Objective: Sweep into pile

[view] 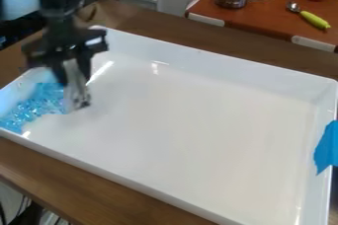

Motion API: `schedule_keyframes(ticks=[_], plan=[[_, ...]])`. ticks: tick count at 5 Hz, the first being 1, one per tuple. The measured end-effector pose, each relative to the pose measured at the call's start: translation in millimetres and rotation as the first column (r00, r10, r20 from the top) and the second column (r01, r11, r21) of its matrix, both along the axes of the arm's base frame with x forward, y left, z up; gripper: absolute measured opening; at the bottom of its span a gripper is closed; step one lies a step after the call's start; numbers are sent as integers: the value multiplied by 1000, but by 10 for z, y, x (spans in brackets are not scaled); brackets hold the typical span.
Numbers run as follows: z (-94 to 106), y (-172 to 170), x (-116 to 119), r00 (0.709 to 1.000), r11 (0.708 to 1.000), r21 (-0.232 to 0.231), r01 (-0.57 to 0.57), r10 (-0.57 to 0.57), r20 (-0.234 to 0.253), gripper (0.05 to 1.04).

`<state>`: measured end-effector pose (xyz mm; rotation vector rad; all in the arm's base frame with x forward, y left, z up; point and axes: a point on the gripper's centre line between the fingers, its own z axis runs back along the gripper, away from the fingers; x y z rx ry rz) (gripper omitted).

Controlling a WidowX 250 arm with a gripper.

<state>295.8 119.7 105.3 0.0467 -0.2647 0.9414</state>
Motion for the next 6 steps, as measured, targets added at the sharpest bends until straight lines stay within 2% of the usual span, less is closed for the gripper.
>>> schedule_keyframes(ticks=[1, 2, 3, 4, 5, 6], plan=[[-11, -31, 141, 977, 976, 55, 210, -208, -41, 375], [-179, -5, 190, 918, 916, 96, 390, -379, -114, 375], [-220, 35, 344, 875, 867, 125, 483, -471, -115, 375], [-221, 76, 475, 861, 850, 139, 507, -495, -113, 375], [-213, 136, 707, 851, 836, 157, 525, -514, -106, 375], [-214, 134, 798, 840, 825, 160, 542, -531, -111, 375]])
